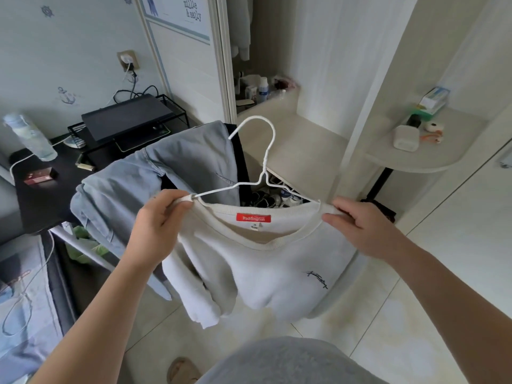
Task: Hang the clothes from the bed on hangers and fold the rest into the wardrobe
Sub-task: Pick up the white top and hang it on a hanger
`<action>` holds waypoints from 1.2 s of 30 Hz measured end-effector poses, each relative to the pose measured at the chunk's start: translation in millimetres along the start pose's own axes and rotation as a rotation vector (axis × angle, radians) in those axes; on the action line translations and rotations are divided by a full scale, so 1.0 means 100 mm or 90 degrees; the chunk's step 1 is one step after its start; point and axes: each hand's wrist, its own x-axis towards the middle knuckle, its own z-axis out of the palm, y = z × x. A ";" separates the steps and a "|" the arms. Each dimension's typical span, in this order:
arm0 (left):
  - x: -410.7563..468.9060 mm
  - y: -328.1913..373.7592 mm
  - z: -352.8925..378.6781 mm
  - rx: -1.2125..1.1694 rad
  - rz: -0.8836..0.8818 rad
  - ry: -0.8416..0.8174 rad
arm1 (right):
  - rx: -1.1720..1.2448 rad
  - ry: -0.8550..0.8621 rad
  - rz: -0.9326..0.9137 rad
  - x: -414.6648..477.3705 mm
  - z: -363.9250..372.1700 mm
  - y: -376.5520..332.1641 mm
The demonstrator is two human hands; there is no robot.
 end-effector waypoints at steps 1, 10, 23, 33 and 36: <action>0.03 0.01 0.03 -0.008 0.009 -0.021 | -0.002 -0.006 -0.001 -0.05 -0.02 0.00; 0.23 -0.19 0.50 0.041 0.013 -0.098 | 0.081 0.108 0.073 -0.52 -0.38 0.08; 1.40 0.17 0.96 0.094 0.238 -0.370 | 0.228 0.213 0.247 -0.80 -0.75 0.15; 2.67 0.27 1.17 -0.232 0.048 -0.423 | 0.372 0.354 0.317 -0.18 -0.64 -0.28; 3.11 0.37 1.24 -0.166 0.085 -0.342 | 0.429 0.421 0.326 0.27 -0.62 -0.59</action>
